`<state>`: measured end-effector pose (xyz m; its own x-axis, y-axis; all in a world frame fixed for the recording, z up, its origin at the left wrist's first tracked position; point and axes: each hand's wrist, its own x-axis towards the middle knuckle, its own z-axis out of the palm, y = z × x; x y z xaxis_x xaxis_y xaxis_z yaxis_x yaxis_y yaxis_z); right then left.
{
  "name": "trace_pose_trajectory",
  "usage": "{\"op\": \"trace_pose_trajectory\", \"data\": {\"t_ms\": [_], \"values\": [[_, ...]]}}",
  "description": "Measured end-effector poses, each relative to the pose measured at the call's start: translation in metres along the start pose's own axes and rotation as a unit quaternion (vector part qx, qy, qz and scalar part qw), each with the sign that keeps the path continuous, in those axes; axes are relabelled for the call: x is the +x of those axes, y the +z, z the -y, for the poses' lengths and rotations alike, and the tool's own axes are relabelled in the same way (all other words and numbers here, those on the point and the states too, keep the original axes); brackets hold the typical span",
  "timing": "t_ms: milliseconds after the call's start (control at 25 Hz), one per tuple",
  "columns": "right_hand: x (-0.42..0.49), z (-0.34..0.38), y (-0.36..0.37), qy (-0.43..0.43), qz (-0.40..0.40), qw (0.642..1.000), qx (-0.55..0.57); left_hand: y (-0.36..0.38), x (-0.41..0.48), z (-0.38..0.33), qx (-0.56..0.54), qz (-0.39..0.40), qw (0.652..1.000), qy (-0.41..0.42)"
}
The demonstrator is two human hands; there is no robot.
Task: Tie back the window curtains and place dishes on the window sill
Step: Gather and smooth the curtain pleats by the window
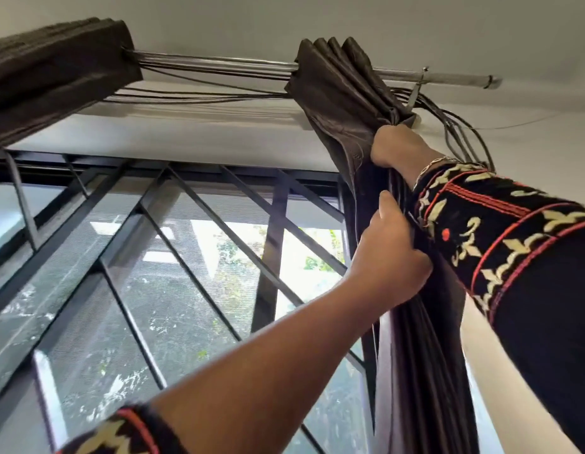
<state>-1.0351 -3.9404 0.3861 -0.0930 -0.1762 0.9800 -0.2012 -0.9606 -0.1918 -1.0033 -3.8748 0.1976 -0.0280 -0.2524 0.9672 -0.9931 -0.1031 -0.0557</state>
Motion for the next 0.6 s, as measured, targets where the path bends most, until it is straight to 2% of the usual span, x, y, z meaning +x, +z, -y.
{"op": "trace_pose_trajectory", "data": {"t_ms": [80,160,360,600], "values": [[-0.005,-0.014,-0.007,0.001,-0.013,1.0,0.004,0.014,-0.002,-0.006,-0.016,0.0,1.0,-0.005],[-0.014,-0.016,-0.014,-0.035,-0.018,0.999,0.029,0.021,-0.01,-0.007,-0.027,-0.024,0.999,-0.007],[-0.063,-0.013,-0.022,-0.141,0.032,0.984,0.105,0.034,-0.046,-0.008,-0.032,-0.072,0.996,-0.038],[-0.124,-0.028,-0.015,-0.083,0.075,0.974,0.197,0.037,-0.089,-0.008,0.067,-0.086,0.991,-0.075]]}}
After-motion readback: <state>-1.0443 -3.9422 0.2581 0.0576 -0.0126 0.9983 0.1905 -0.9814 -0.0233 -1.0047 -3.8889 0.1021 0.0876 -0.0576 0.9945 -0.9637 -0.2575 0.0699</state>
